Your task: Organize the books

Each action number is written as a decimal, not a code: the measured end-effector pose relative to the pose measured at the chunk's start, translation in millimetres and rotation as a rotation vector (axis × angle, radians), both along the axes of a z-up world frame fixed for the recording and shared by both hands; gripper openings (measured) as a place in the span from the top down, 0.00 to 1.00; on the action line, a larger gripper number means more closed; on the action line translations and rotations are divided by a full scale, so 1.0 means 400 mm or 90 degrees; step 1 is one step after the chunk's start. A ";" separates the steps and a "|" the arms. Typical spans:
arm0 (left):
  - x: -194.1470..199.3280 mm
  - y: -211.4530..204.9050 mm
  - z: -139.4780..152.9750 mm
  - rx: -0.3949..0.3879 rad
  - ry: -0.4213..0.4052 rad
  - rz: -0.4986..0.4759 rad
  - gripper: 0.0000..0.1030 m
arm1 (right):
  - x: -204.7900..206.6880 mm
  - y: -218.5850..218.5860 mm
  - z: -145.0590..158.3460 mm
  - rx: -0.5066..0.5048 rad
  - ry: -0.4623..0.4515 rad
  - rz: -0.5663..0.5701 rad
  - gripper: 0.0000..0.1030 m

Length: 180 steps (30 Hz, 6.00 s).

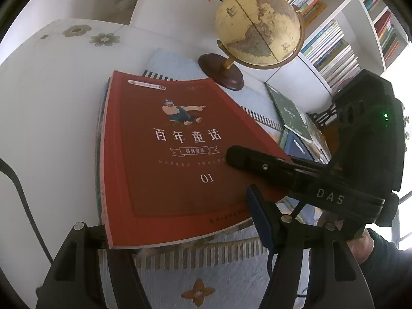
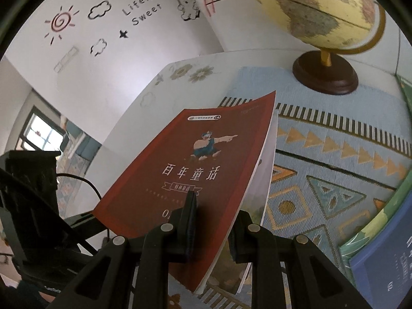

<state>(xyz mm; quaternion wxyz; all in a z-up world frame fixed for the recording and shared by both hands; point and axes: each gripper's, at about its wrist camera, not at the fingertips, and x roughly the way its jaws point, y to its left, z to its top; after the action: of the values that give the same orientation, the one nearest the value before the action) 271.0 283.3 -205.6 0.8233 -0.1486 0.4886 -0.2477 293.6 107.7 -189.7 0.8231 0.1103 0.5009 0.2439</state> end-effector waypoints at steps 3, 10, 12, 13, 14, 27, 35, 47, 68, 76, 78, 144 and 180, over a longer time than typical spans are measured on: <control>-0.002 0.000 0.006 0.003 -0.005 -0.004 0.39 | 0.000 0.002 0.001 -0.004 -0.004 0.009 0.80; -0.009 0.000 0.003 0.006 0.000 -0.011 0.39 | 0.007 0.000 -0.001 -0.005 0.001 0.018 0.80; -0.011 -0.001 -0.005 0.009 0.009 -0.014 0.39 | 0.007 -0.002 -0.011 0.000 0.012 0.015 0.80; -0.013 -0.001 -0.008 0.011 0.012 -0.016 0.39 | 0.008 -0.003 -0.016 0.002 0.017 0.014 0.80; -0.017 -0.001 -0.011 0.014 0.014 -0.018 0.39 | 0.008 -0.005 -0.021 0.005 0.023 0.014 0.79; -0.133 0.054 -0.062 0.057 0.066 0.001 0.39 | 0.007 0.012 -0.110 0.030 0.132 0.028 0.76; -0.195 0.086 -0.043 0.057 0.059 0.027 0.39 | -0.027 -0.031 -0.113 0.047 0.163 -0.020 0.70; -0.330 -0.053 0.037 0.076 0.002 -0.030 0.36 | -0.281 -0.212 -0.011 0.073 0.126 -0.133 0.56; -0.788 -0.526 0.194 0.083 -0.104 -0.199 0.20 | -0.940 -0.650 0.177 0.060 0.004 -0.361 0.48; -0.776 -0.671 0.223 0.077 -0.122 -0.245 0.18 | -1.025 -0.790 0.172 0.078 -0.006 -0.455 0.47; -0.749 -0.702 0.221 0.039 -0.110 -0.267 0.15 | -1.025 -0.817 0.161 0.077 0.003 -0.468 0.47; -0.174 -1.098 -0.055 0.004 0.105 -0.284 0.18 | -0.549 -1.203 -0.112 0.026 0.154 -0.482 0.62; -0.152 -1.010 -0.103 -0.137 0.195 -0.225 0.08 | -0.547 -1.196 -0.118 0.042 0.168 -0.456 0.63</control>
<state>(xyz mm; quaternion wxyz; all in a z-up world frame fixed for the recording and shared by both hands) 210.4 -120.7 -246.8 0.6631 -0.1836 0.5966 -0.4130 74.9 -370.8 -236.9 0.7806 0.3352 0.5242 -0.0596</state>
